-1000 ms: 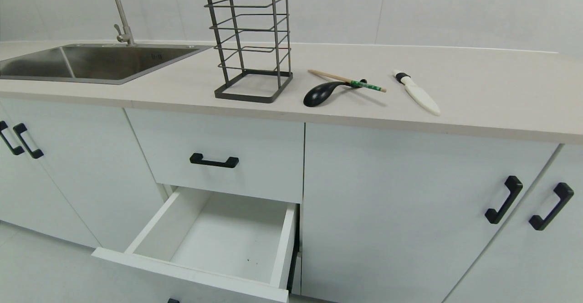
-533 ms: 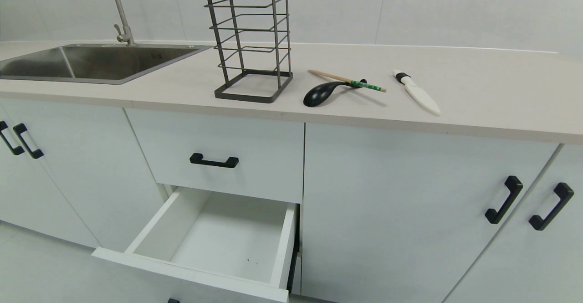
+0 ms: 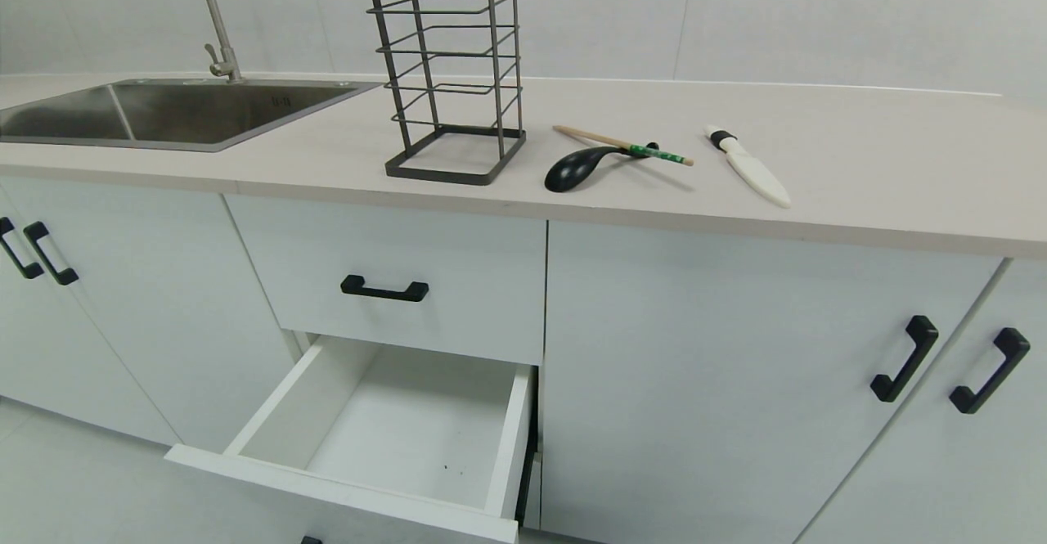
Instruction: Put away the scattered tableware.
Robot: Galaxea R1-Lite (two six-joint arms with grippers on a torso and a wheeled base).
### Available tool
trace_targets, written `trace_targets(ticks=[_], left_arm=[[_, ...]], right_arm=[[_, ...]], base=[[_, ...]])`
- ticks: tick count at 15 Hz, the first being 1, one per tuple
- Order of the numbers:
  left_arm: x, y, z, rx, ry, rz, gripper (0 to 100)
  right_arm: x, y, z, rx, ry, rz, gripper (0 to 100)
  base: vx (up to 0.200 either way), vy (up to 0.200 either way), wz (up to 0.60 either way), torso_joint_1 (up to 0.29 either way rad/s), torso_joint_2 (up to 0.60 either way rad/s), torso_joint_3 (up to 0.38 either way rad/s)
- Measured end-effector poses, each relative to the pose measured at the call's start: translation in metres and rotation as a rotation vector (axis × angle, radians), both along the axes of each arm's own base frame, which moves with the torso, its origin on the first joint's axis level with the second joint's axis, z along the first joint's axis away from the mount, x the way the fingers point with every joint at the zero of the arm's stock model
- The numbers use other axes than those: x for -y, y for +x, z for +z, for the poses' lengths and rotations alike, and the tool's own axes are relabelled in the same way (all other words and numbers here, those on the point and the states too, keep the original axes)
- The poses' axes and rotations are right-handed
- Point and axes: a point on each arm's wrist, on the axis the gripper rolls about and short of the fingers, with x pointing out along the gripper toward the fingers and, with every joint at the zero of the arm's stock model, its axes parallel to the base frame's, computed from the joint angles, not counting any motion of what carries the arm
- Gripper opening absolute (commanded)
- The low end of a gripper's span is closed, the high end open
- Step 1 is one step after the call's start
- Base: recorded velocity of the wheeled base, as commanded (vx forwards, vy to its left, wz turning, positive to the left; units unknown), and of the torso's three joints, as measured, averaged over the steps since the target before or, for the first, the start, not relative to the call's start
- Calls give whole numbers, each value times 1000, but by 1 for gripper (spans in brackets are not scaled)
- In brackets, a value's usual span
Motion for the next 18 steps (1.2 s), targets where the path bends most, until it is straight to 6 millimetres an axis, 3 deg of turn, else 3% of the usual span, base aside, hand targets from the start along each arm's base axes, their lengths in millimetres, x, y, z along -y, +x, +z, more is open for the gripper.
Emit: trace_targets(ticks=[2,3,10,18], left_arm=[[0,0,0,0,0,0,100],[0,0,0,0,0,0,100],[0,0,0,0,0,0,100],[0,0,0,0,0,0,100]], right_arm=[[-3,-3,29,34,-40,108,0],[-4,0,39,-1,-56,161,100],[-9,36,93,-164,-117,473,100],[-21,77,131,-188,-214,712,100]], base=[[0,0,0,0,0,0],[0,0,0,0,0,0],[0,0,0,0,0,0],[0,0,0,0,0,0]])
